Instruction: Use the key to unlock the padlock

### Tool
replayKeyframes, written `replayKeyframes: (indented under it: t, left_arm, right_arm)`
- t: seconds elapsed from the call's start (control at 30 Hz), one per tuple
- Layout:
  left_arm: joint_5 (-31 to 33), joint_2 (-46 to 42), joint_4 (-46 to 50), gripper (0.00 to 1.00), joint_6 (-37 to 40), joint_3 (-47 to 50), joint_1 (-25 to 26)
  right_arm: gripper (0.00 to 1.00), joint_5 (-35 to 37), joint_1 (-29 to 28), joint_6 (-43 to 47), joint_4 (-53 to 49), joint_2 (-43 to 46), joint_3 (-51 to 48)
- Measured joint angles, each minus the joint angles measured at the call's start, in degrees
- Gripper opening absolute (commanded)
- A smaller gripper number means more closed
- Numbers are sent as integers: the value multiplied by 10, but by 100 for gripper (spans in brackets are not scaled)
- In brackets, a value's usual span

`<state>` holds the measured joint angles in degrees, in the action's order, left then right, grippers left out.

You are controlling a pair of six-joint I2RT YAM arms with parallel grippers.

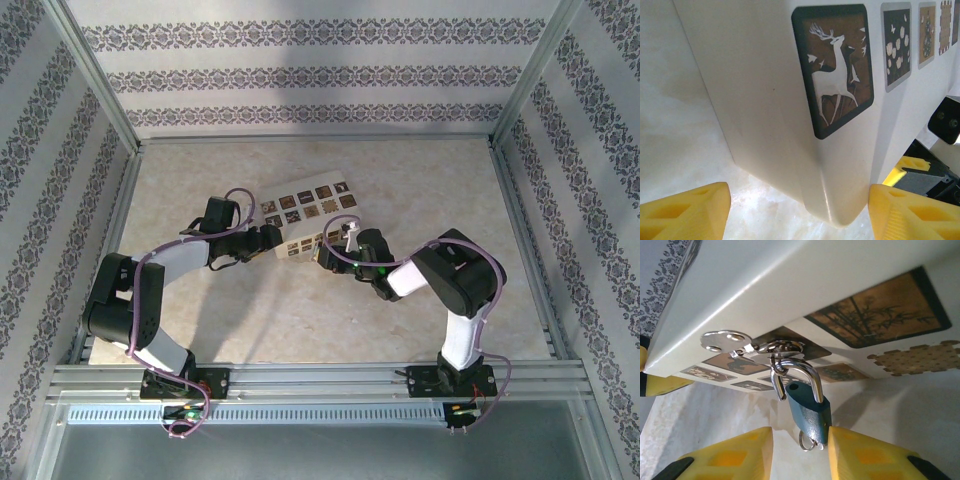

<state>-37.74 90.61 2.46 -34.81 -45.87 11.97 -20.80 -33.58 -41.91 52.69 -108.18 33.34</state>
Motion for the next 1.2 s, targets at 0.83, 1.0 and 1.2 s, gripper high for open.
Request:
replayKeyframes:
  t: [0.83, 1.0, 1.2]
  left_arm:
    - [-2, 0, -7, 71, -2, 3, 0]
    - [-2, -1, -9, 70, -2, 4, 0]
    - [0, -2, -9, 70, -3, 5, 0]
  right_arm:
    - [35, 68, -16, -14, 61, -30, 4]
    - [27, 75, -19, -15, 70, -37, 5]
    - [23, 85, -21, -15, 72, -37, -1]
